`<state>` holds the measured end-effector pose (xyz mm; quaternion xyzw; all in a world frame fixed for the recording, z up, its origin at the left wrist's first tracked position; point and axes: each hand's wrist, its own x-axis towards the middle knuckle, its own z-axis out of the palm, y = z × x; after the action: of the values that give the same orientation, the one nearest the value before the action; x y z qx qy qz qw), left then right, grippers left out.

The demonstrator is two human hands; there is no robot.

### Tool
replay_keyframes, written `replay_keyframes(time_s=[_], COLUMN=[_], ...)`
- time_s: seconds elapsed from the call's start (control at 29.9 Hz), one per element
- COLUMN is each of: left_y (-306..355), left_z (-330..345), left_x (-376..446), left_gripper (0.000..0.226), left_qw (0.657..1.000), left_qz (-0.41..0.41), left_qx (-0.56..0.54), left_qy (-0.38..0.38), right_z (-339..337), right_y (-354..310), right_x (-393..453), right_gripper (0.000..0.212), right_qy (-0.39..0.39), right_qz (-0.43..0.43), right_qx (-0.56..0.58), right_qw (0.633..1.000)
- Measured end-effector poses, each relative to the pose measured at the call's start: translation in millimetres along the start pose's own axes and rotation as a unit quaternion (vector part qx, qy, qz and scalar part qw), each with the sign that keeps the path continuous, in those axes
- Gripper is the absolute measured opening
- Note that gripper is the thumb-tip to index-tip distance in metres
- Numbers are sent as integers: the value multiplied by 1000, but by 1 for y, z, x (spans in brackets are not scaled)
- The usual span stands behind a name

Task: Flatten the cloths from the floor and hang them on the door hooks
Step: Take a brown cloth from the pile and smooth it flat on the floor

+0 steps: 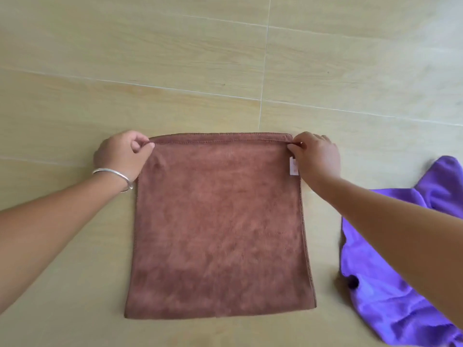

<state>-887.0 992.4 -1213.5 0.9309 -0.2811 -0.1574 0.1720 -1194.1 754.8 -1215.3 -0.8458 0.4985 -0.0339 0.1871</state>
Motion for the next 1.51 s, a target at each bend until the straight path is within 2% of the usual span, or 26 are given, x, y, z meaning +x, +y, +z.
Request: replay_keyframes(time_s=[0.1, 0.17, 0.2, 0.27, 0.33, 0.4, 0.44, 0.64, 0.77, 0.84, 0.9, 1.07, 1.24, 1.41, 1.51], left_y=[-6, -4, 0, 11, 17, 13, 7, 6, 30, 34, 26, -28, -54, -48, -39], left_z=[7, -1, -6, -10, 1, 20, 28, 40, 30, 22, 14, 11, 16, 14, 8], left_x=[3, -1, -8, -34, -73, -108, -117, -55, -1, 10, 0, -92, -147, -152, -156], left_gripper=[11, 31, 41, 55, 65, 72, 74, 75, 78, 77, 75, 72, 66, 46, 44], left_qw=[994, 989, 985, 970, 953, 940, 934, 926, 930, 924, 917, 898, 882, 896, 903], left_qz=[80, 124, 153, 224, 258, 254, 256, 273, 235, 241, 272, 348, 410, 401, 386], left_qx=[-16, -9, 18, 85, 152, 201, 220, 252, 271, 283, 276, 242, 196, 173, 171], left_qy=[72, 80, 78, 40, -45, -108, -116, -72, -78, -90, -93, -116, -127, -86, -81], right_z=[7, 0, -4, -9, -3, 11, 19, 31, 17, 15, 18, 26, 27, 27, 17], right_y=[9, 6, 1, -7, -11, -8, -4, -2, -29, -37, -35, 13, 37, 35, 30], right_x=[7, 2, -5, -29, -62, -89, -96, -38, 14, 16, -6, -104, -126, -128, -136], right_gripper=[12, 23, 29, 38, 48, 58, 61, 67, 66, 61, 56, 55, 54, 50, 46], right_qy=[69, 87, 81, 44, -14, -62, -77, -83, -77, -62, -53, -102, -97, -75, -73], right_qz=[-30, -44, -79, -188, -279, -310, -311, -330, -284, -282, -334, -466, -471, -465, -446], right_qx=[42, 79, 78, 29, -41, -98, -117, -148, -212, -196, -152, -106, -114, -117, -159], right_qw=[996, 992, 990, 981, 959, 944, 940, 929, 932, 937, 929, 873, 869, 875, 878])
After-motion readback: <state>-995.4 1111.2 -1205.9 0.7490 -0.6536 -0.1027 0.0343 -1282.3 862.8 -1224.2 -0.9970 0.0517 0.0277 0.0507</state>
